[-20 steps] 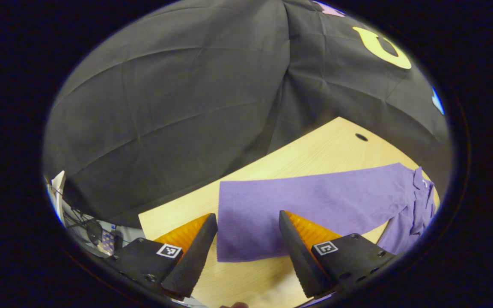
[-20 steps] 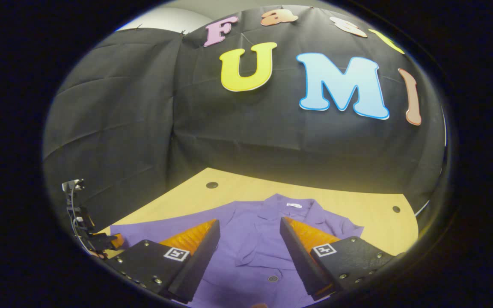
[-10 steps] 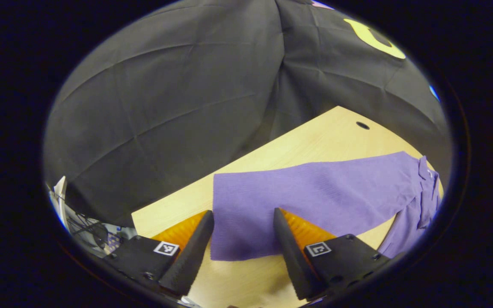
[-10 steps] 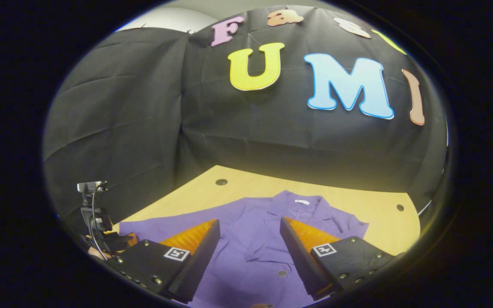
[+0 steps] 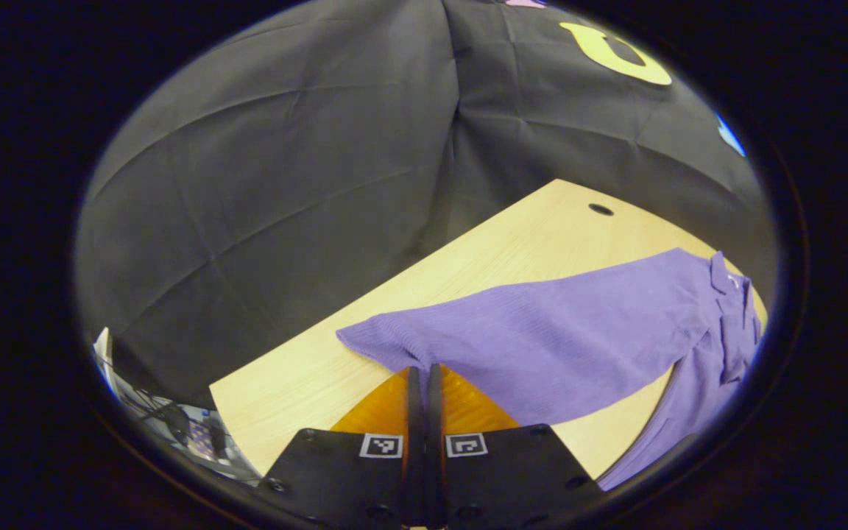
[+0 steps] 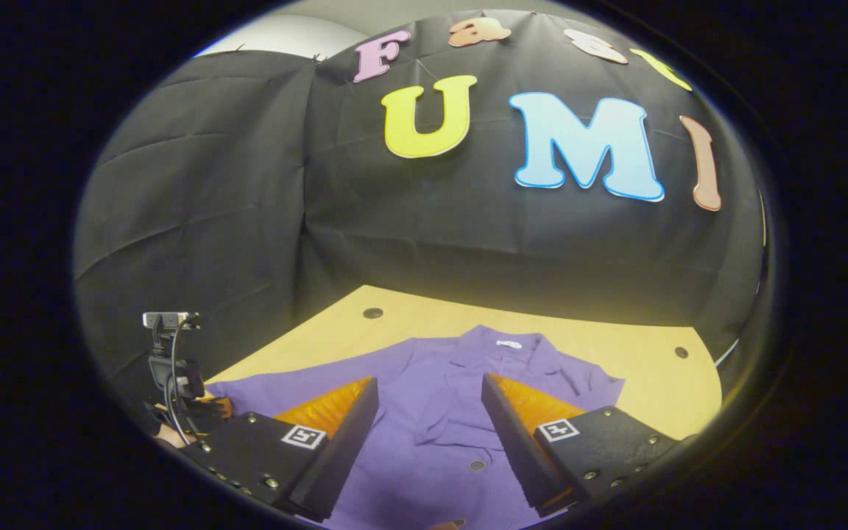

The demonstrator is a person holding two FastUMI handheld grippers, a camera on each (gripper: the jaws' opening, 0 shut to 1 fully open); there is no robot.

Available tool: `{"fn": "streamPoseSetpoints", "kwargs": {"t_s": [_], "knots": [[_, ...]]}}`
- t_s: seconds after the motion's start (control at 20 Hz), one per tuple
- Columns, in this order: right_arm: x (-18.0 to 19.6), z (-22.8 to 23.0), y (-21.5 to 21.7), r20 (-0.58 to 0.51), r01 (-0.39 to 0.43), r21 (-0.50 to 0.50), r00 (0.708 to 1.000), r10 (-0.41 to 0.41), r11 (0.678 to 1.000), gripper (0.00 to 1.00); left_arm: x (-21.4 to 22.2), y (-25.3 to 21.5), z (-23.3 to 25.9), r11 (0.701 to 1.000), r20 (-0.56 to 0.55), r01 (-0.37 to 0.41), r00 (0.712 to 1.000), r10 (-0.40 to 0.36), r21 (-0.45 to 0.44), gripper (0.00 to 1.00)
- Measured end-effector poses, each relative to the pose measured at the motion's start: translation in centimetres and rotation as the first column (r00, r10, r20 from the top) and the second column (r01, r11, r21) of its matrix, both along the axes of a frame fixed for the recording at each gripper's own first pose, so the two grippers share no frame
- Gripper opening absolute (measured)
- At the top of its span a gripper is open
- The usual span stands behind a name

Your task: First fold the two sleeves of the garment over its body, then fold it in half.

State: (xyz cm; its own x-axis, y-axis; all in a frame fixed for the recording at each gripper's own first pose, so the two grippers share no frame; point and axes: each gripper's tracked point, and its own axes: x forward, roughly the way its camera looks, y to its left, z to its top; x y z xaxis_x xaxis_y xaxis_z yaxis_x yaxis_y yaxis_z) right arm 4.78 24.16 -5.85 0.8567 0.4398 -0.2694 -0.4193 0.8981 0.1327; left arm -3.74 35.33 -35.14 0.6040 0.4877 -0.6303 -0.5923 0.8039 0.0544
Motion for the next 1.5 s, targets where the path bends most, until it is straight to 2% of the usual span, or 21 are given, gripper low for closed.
{"fn": "streamPoseSetpoints", "kwargs": {"t_s": [0.2, 0.4, 0.5, 0.8, 0.95, 1.1, 1.5], "knots": [[0.2, -0.3, -2.0, -0.011, 0.037, 0.004, 0.999, -0.037, 0.999, 0.89, -0.1, -0.3, 1.7, 1.0, 0.067, -0.008, 0.998, 0.01, -0.027, 0.07], [0.4, -0.3, -3.7, -0.002, 0.057, 0.0, 0.998, -0.057, 0.998, 0.89, 1.4, -3.3, 5.9, 0.992, 0.193, 0.044, 0.981, -0.02, -0.116, 0.07], [0.4, -0.7, -4.3, -0.009, 0.059, 0.001, 0.998, -0.059, 0.998, 0.89, 3.5, -6.1, 7.2, 0.987, 0.242, 0.071, 0.97, -0.035, -0.141, 0.07], [0.7, -1.9, -7.9, -0.027, 0.104, 0.013, 0.994, -0.104, 0.994, 0.89, 8.0, -14.1, 9.9, 0.97, 0.287, 0.223, 0.94, -0.186, -0.1, 0.07], [0.8, -2.7, -10.4, -0.038, 0.146, 0.016, 0.989, -0.145, 0.989, 0.89, 10.3, -19.2, 10.9, 0.947, 0.31, 0.309, 0.912, -0.268, -0.091, 0.07], [0.8, -3.6, -13.0, -0.06, 0.186, 0.025, 0.981, -0.185, 0.982, 0.89, 12.6, -24.5, 11.5, 0.92, 0.332, 0.374, 0.888, -0.319, -0.116, 0.07], [0.7, -5.9, -19.5, -0.099, 0.275, 0.02, 0.957, -0.271, 0.961, 0.89, 16.9, -38.7, 12.6, 0.825, 0.347, 0.559, 0.794, -0.5, -0.09, 0.07]]}}
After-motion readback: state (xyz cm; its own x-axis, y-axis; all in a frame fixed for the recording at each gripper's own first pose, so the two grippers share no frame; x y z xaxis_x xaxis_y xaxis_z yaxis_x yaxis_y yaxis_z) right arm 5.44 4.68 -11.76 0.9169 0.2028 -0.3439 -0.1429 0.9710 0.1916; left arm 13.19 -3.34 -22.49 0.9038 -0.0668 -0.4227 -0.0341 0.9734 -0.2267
